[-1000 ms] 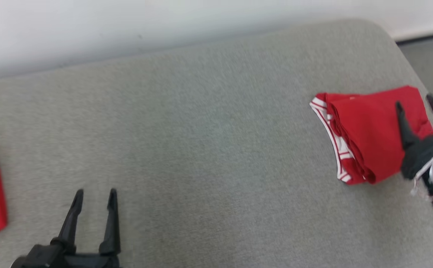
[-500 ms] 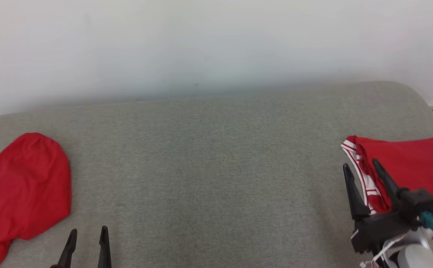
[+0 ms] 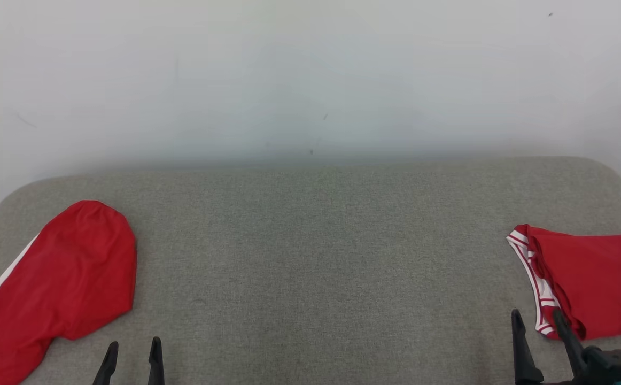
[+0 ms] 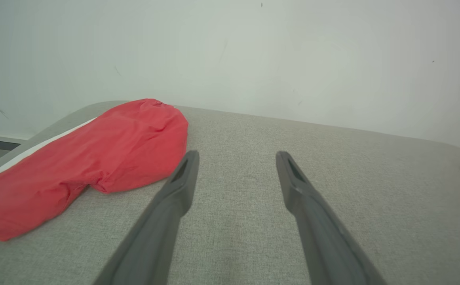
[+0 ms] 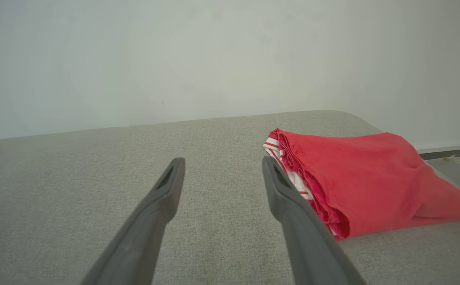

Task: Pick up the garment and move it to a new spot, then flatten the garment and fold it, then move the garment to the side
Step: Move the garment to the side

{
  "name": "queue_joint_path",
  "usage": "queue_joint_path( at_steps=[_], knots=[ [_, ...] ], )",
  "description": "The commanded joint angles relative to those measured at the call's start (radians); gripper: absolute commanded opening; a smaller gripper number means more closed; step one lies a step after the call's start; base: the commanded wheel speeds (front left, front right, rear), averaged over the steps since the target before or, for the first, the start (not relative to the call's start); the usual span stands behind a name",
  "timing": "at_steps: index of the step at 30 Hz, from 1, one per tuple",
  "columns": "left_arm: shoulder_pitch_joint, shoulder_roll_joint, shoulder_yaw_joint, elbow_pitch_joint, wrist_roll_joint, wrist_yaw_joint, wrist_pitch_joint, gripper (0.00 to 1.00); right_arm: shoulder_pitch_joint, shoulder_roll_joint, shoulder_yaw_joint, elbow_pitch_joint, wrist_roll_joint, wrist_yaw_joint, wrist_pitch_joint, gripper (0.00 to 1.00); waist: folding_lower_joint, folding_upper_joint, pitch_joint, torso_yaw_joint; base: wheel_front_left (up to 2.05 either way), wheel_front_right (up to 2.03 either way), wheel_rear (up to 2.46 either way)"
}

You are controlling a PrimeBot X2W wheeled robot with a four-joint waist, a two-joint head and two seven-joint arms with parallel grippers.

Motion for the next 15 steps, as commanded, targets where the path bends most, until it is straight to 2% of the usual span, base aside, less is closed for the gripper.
queue_joint_path(
  at_steps=[1, 15],
  knots=[
    [0.016, 0.000, 0.002, 0.005, -0.002, -0.003, 0.000, 1.00, 0.012, 0.006, -0.002, -0.006, -0.001, -0.002, 0.007, 1.00, 0.0002, 0.0002, 0.000, -0.003, 0.00, 0.00, 0.00],
    [0.015, 0.000, 0.000, 0.001, 0.004, -0.004, 0.000, 1.00, 0.023, 0.025, -0.007, -0.031, 0.006, -0.002, 0.015, 1.00, 0.0002, 0.0002, 0.010, -0.002, 0.00, 0.00, 0.00]
  ],
)
